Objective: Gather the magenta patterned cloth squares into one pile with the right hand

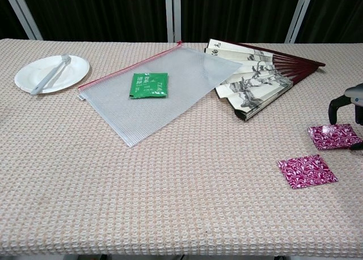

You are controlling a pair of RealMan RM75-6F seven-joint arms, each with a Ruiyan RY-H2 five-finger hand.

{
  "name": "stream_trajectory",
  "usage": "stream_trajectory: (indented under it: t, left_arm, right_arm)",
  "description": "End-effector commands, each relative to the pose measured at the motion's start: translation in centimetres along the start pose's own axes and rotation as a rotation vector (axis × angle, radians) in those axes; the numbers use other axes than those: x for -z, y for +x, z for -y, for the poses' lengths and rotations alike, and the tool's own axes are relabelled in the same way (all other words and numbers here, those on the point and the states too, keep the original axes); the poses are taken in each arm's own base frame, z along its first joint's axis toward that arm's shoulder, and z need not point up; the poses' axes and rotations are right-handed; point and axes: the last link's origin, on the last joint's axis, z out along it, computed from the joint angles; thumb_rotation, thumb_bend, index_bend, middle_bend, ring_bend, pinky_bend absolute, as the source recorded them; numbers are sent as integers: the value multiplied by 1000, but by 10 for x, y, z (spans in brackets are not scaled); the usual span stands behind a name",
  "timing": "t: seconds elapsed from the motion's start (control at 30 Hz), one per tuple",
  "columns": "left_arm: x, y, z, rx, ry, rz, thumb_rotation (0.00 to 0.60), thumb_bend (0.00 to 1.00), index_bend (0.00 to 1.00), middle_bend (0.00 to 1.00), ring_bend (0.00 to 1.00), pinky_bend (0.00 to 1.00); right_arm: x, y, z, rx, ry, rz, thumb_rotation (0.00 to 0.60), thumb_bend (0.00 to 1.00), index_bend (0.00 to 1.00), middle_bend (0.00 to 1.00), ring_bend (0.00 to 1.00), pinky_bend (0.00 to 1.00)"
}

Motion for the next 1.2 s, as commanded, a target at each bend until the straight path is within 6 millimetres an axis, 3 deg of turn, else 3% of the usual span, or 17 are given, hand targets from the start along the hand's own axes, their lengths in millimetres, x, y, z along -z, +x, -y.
stream_trajectory:
  t: [0.03,0.43,0.63,0.87,1.2]
  left_arm:
    - [0,-1,1,1,2,1,358,67,88,107,57,183]
    - [1,1,1,-1,2,-1,358,67,88,107,57,183]
    - [1,-1,1,2,2,2,357,67,88,107,56,183]
    - [3,-1,0,3,-3,-4,359,67,88,107,56,184]
    - [5,-1,5,8,11,-5,360,67,88,107,57,183]
  right_arm:
    - [0,-1,0,2,-4,9,600,357,375,1000,1000,900]
    - [9,9,8,-20,21,-17,600,328,338,1000,1000,900]
    - [31,21,33,-2,120,-56,600,327,336,1000,1000,900]
    - [39,7,66,64,224,24,600,327,336,1000,1000,900]
    - [37,-2,82,103,243,47,600,327,331,1000,1000,899]
